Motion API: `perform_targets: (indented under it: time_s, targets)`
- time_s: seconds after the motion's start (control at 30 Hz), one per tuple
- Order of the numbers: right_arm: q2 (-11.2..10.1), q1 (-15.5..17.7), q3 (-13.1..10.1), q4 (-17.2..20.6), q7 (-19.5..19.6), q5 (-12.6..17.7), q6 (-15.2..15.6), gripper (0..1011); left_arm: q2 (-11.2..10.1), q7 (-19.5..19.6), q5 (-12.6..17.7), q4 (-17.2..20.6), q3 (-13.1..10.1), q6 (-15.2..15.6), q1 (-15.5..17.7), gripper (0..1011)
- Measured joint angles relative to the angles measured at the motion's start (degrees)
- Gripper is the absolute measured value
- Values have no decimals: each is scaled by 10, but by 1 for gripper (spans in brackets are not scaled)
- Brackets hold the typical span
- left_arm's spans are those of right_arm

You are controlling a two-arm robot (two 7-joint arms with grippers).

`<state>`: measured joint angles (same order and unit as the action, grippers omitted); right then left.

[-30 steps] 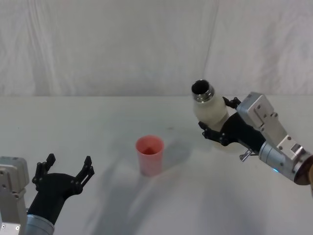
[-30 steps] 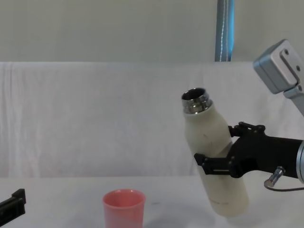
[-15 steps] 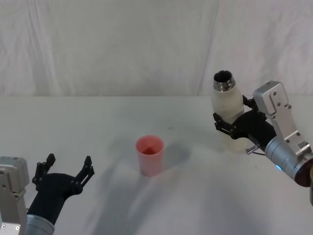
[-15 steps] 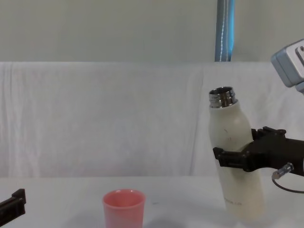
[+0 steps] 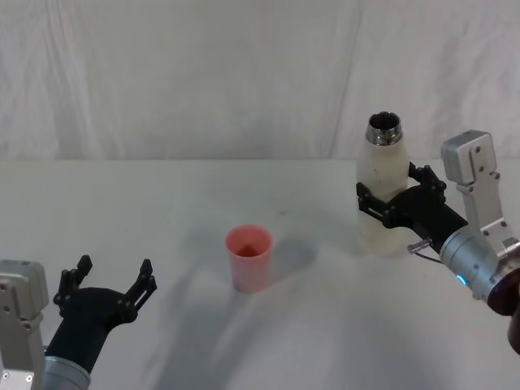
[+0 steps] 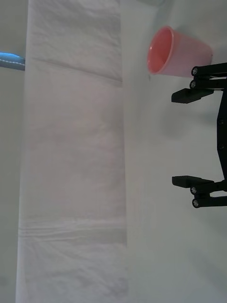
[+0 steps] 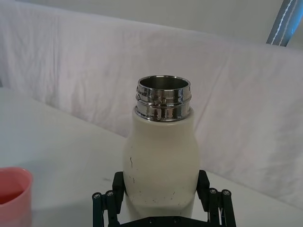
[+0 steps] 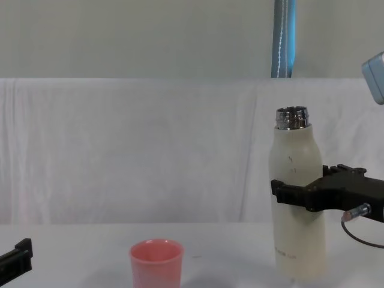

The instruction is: Grasp the thermos with one hand and pour water into the cup lid.

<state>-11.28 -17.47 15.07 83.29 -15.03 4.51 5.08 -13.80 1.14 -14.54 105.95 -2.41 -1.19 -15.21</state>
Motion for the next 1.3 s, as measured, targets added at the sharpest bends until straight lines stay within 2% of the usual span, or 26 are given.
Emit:
perform_targets:
  time_s: [0.27, 0.7, 1.07, 1.3]
  targets:
    - [4, 17, 0, 17, 8, 8, -2, 948, 0, 0, 0, 0, 0, 0, 0, 1001]
    - [11, 38, -9, 36, 49, -17, 5, 948, 0, 0, 0, 0, 0, 0, 0, 1001]
    - [19, 47, -17, 35, 47, -14, 13, 948, 0, 0, 0, 0, 0, 0, 0, 1001]
    - [32, 48, -21, 26, 45, -3, 13, 948, 0, 0, 0, 0, 0, 0, 0, 1001]
